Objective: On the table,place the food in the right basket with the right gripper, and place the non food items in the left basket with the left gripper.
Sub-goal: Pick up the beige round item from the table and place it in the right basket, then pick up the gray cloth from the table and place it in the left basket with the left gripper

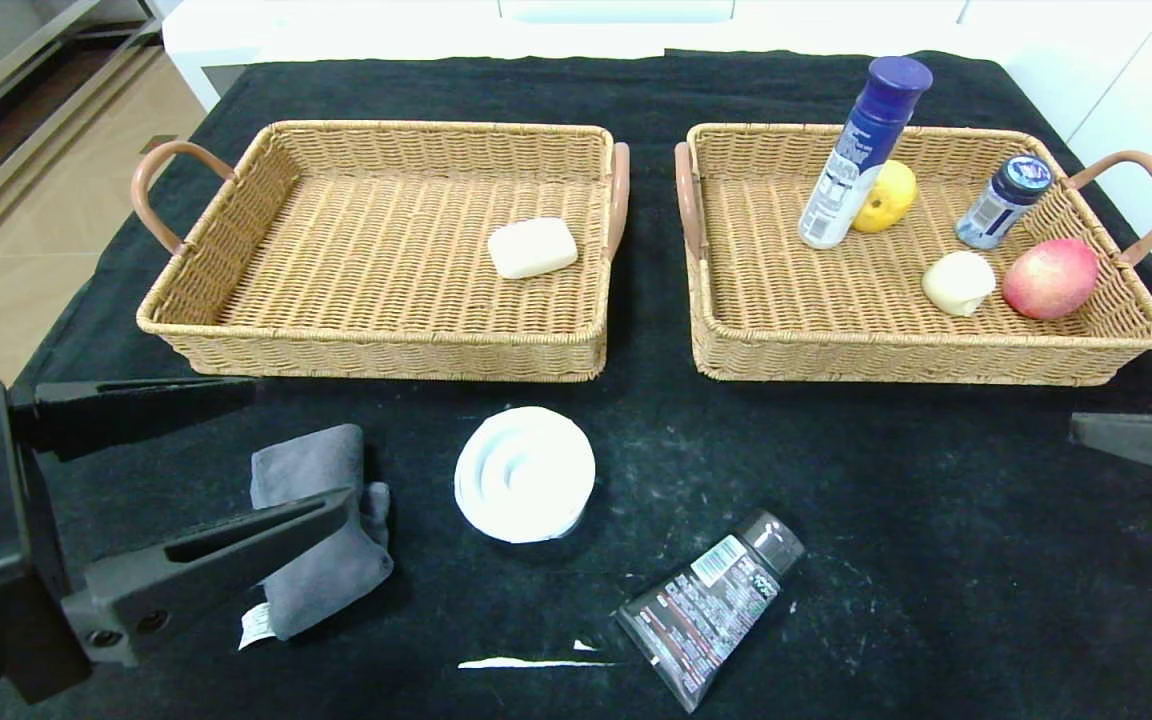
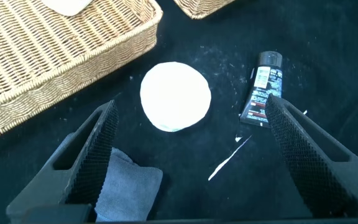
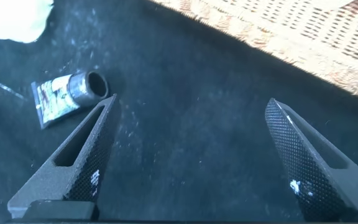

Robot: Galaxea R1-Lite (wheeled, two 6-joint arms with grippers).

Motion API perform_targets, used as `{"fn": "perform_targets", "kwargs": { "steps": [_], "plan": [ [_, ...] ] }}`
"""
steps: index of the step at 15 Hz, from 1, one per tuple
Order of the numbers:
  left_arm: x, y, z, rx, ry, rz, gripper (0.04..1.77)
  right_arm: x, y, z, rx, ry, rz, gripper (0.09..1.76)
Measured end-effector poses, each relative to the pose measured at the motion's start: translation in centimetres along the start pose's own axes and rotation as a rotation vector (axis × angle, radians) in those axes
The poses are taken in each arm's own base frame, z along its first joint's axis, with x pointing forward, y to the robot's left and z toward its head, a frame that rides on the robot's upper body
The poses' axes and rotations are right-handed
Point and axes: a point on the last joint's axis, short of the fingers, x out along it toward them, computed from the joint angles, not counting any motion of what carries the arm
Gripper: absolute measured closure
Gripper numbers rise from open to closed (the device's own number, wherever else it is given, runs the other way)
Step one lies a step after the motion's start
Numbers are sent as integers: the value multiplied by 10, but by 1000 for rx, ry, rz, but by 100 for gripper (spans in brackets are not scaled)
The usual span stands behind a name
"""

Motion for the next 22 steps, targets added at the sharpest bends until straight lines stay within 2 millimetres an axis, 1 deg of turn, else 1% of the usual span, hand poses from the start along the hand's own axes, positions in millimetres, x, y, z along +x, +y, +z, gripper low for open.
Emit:
{"fn": "perform_targets", "kwargs": {
  "steps": [5, 9, 10, 11, 14, 18, 22],
  "plan": [
    [0, 0, 1, -2, 0, 0, 9, 1, 4, -8, -5, 19, 23, 15],
    [3, 1, 1, -3, 15, 38, 9, 3, 7, -12, -9, 33, 40, 15],
    [5, 2, -2, -9, 39, 55, 9, 3, 8, -13, -10, 37, 44, 15],
    [6, 2, -6, -17, 95, 77, 9, 4, 8, -13, -13, 39, 48, 15],
    [5, 4, -11, -46, 251, 145, 9, 4, 8, -14, -16, 43, 50, 15],
    [8, 8, -4, -142, 381, 278, 9, 4, 9, -15, -16, 46, 51, 15],
    [21, 15, 7, -262, 493, 385, 9, 4, 9, -15, -16, 47, 51, 15]
  ]
}}
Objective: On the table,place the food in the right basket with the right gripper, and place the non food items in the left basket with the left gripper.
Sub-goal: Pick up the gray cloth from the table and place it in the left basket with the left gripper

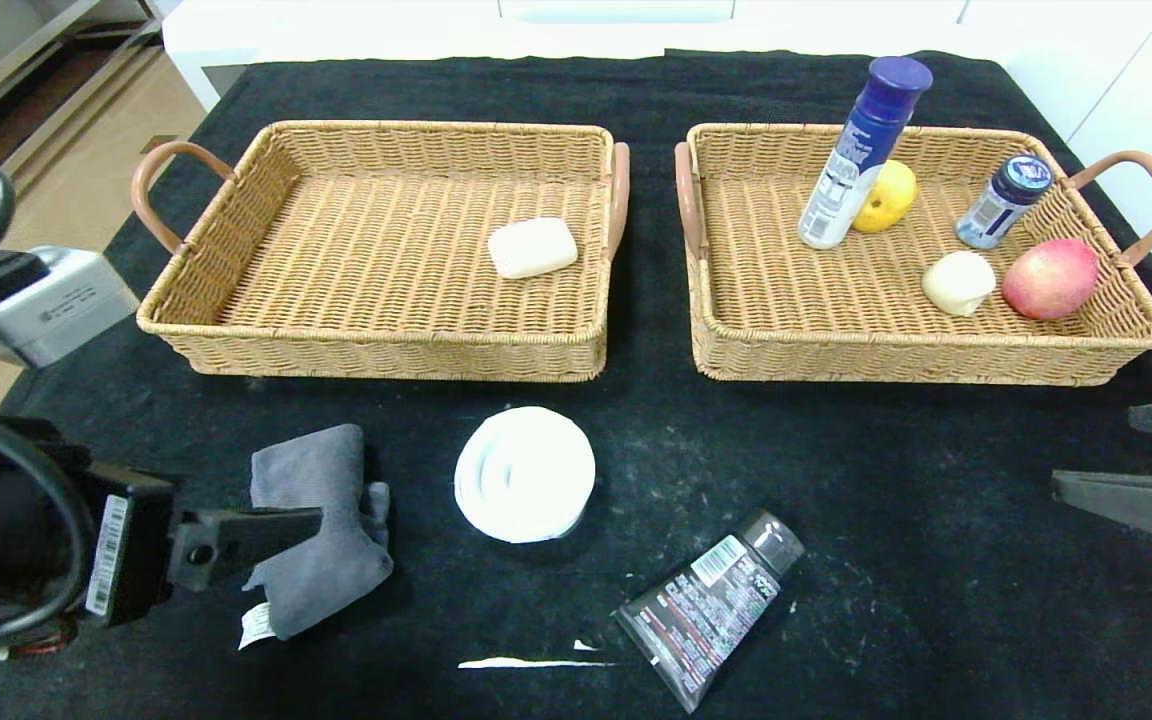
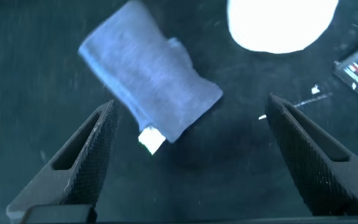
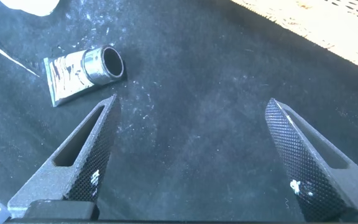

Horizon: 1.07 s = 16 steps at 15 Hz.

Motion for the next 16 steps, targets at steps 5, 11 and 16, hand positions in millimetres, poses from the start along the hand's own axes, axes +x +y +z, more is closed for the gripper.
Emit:
{"fn": "perform_targets", "kwargs": {
  "steps": [5, 11, 16],
  "plan": [
    [25, -5, 21, -201, 132, 87, 9, 0, 0, 0, 0, -2, -2, 15],
    [58, -8, 25, -327, 203, 180, 9, -2, 0, 0, -1, -6, -3, 15],
    [72, -1, 21, -435, 238, 220, 9, -2, 1, 0, -3, -5, 0, 15]
  ]
}}
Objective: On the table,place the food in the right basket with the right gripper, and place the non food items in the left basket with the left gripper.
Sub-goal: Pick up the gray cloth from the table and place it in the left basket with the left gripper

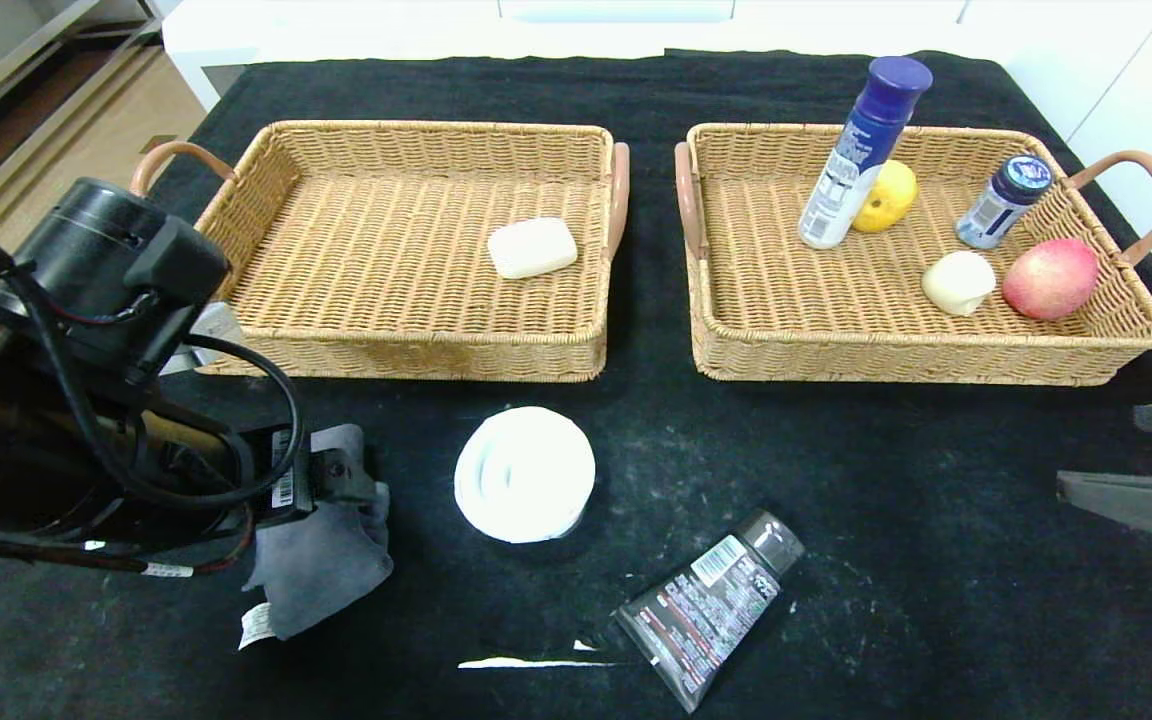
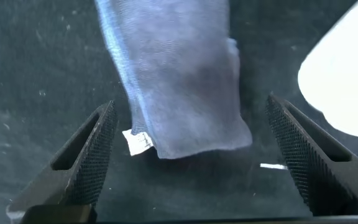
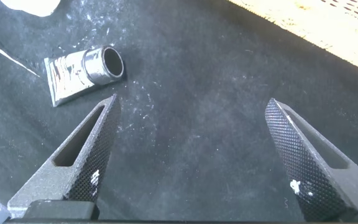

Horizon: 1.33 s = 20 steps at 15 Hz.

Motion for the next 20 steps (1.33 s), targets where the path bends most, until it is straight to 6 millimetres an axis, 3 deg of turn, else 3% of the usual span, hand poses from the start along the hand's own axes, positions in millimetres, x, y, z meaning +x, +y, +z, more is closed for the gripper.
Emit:
{"fn": "perform_targets", "kwargs": {
  "steps": [16, 20],
  "plan": [
    [42, -2, -1, -115, 54, 32, 9, -3, 4, -3, -9, -3, 17, 15],
    [44, -2, -2, -114, 58, 38, 71, -4, 4, -3, -10, -7, 17, 15]
  ]
}}
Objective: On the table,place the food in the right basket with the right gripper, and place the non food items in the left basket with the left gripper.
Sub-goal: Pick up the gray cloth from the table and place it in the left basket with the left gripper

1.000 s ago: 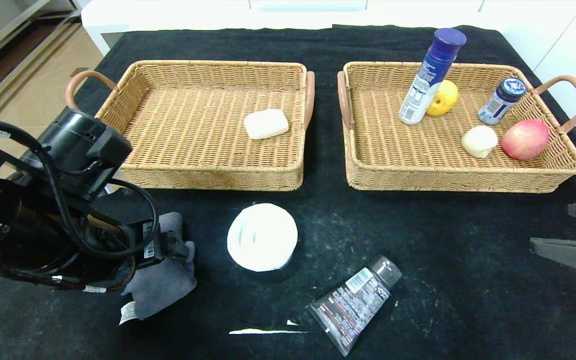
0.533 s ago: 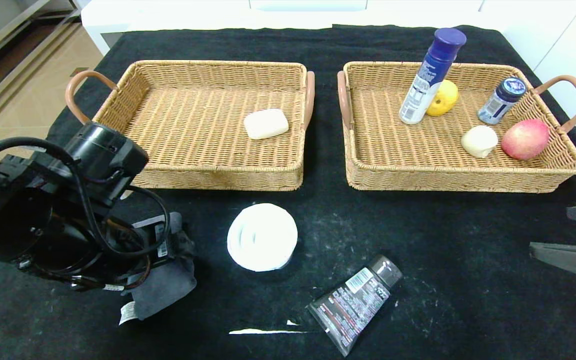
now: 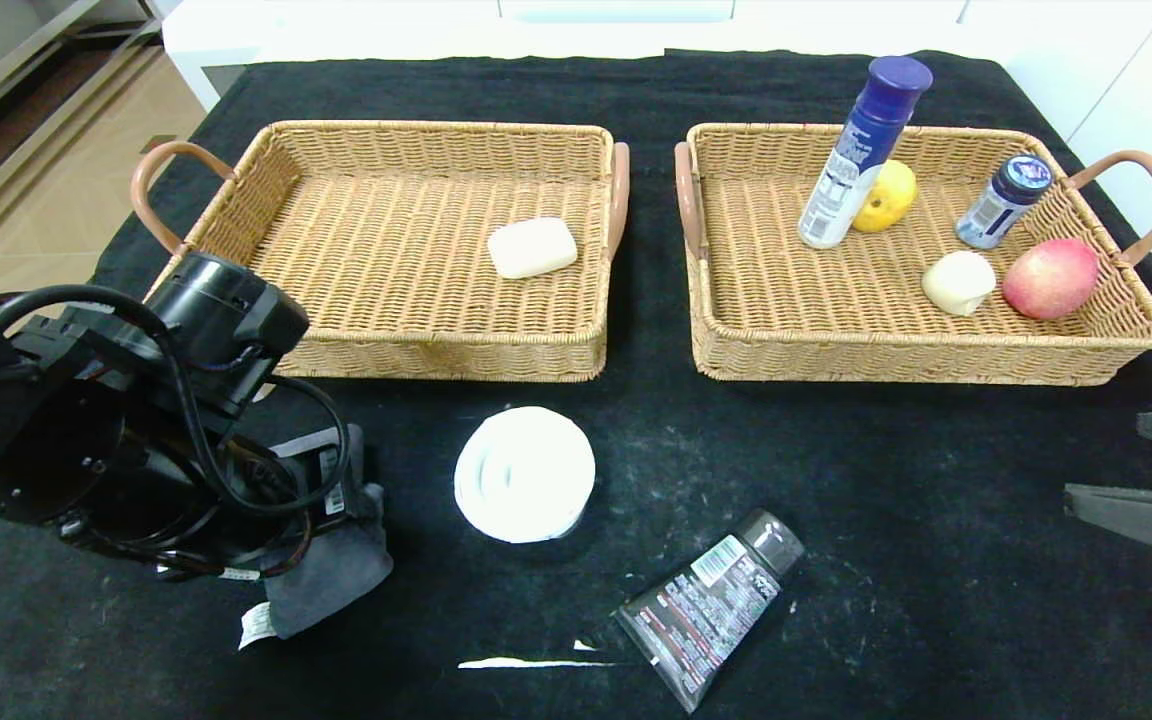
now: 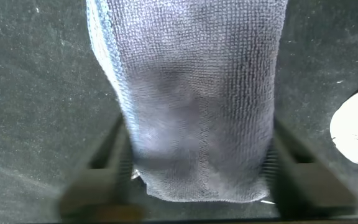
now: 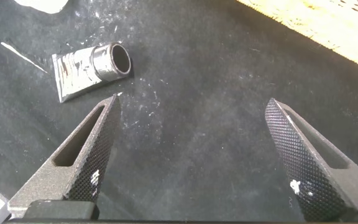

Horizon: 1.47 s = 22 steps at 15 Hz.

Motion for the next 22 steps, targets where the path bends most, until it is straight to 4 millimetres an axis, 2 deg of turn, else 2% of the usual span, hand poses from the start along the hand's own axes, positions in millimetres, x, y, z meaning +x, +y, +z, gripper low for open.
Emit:
{"fn": "perform_targets", "kwargs": {
  "steps": [3, 5, 22],
  "plan": [
    [0, 0, -1, 1, 2, 3, 101, -1, 0, 0, 0, -1, 0, 15],
    [0, 1, -1, 1, 1, 5, 156, -1, 0, 0, -1, -3, 0, 15],
    [-1, 1, 0, -1, -3, 2, 155, -1, 2, -1, -6, 1, 11, 14]
  ]
}}
